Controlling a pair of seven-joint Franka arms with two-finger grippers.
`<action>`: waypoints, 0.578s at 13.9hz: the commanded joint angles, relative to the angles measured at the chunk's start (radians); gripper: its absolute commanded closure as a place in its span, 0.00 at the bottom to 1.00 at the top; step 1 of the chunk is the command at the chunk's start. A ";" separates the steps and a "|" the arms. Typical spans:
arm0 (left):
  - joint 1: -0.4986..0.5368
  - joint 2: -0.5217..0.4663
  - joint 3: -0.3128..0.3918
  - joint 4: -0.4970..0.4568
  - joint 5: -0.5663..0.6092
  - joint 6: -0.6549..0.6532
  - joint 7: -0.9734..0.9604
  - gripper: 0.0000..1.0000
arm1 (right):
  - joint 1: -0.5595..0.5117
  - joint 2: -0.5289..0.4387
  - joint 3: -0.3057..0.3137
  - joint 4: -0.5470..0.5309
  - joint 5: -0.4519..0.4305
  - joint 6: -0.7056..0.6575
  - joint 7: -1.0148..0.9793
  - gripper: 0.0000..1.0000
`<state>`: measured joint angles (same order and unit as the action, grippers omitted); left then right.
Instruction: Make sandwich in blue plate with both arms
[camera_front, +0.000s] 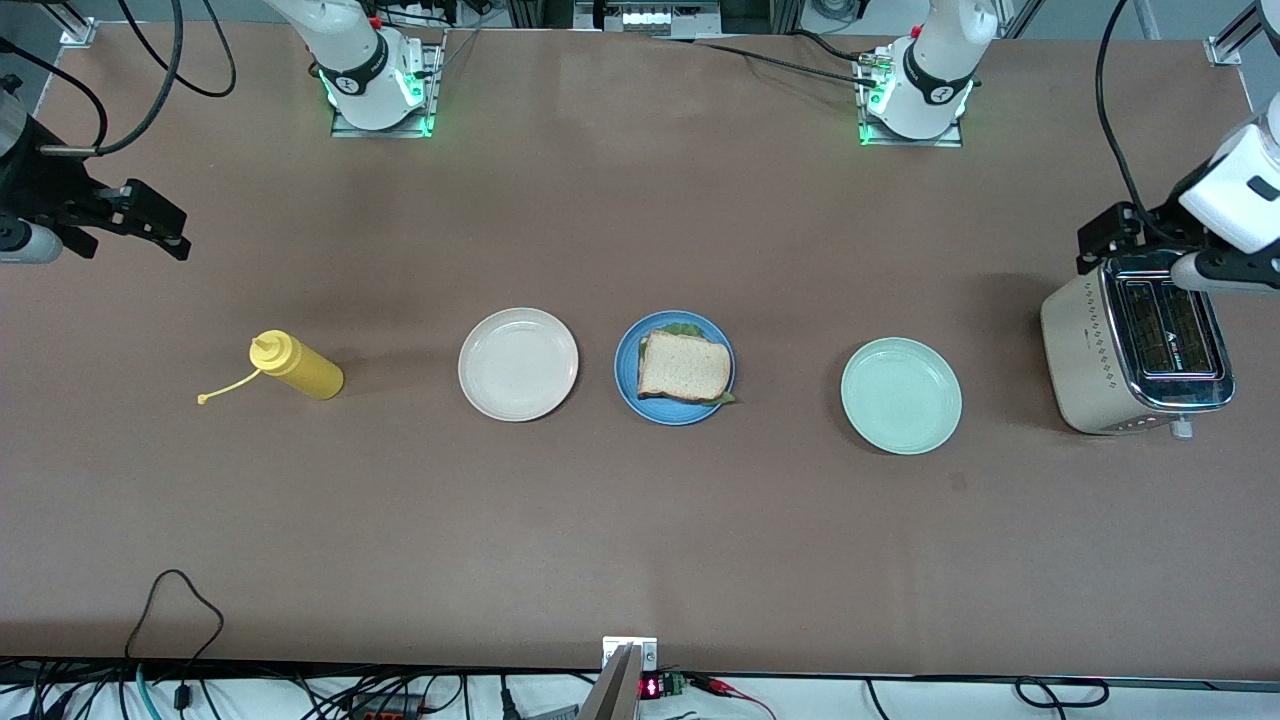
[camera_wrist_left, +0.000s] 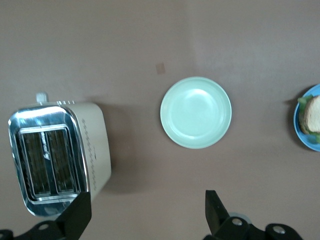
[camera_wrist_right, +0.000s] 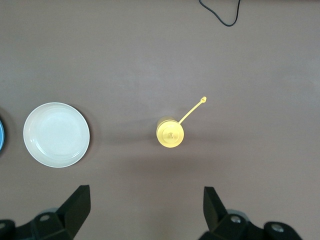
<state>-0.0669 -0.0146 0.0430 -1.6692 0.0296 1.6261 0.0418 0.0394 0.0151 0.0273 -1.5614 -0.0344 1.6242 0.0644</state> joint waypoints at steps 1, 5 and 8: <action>-0.018 -0.015 0.009 -0.006 -0.013 -0.034 -0.022 0.00 | -0.006 0.003 0.005 0.017 0.008 -0.007 -0.012 0.00; -0.021 0.007 0.008 0.020 -0.010 -0.043 -0.008 0.00 | -0.006 0.002 0.005 0.021 0.007 -0.007 -0.012 0.00; -0.025 0.010 0.006 0.023 -0.017 -0.046 -0.008 0.00 | -0.004 0.002 0.005 0.021 0.008 -0.007 -0.012 0.00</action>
<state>-0.0799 -0.0151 0.0425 -1.6723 0.0294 1.6012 0.0338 0.0394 0.0166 0.0274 -1.5551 -0.0344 1.6259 0.0644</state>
